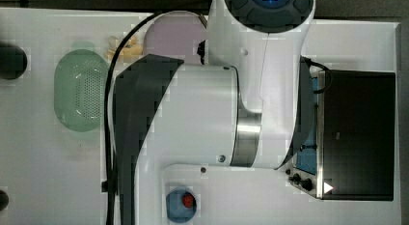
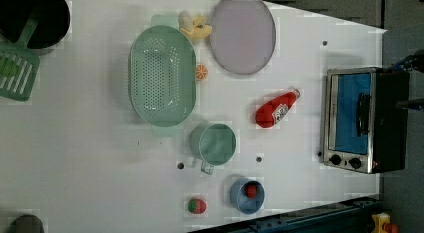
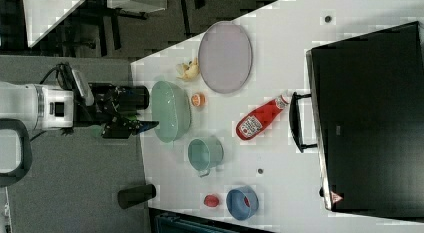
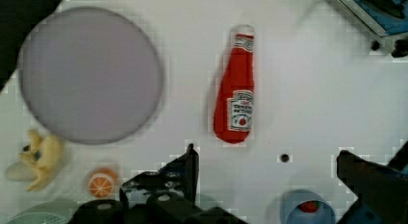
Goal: Pick Ketchup from oven and place it on table.
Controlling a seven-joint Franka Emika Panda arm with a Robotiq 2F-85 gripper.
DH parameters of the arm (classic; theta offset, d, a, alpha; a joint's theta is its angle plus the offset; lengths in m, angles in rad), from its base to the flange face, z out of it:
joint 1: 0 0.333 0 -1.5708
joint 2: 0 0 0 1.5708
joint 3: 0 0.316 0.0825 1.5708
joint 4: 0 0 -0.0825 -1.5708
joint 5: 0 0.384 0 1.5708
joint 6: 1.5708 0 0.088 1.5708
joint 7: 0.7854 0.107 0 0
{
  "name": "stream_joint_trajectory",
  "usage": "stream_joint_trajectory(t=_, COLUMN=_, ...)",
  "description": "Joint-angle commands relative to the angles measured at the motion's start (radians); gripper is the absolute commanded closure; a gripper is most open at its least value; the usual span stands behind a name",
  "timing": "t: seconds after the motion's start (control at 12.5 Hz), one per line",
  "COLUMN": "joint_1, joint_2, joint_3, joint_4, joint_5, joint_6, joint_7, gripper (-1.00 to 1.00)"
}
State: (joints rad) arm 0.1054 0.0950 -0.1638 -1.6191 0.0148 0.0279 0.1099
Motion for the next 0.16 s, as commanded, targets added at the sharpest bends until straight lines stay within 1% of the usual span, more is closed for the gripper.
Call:
stream_joint_trajectory(t=0.08, joint_1=0.017, joint_2=-0.026, joint_3=-0.013, joint_4=0.015, joint_5=-0.004, joint_6=0.019, joint_7=0.013, gripper=-1.00)
stream_joint_trajectory(t=0.16, joint_1=0.017, joint_2=-0.026, joint_3=-0.013, joint_4=0.014, joint_5=-0.004, joint_6=0.019, joint_7=0.013, gripper=-1.00)
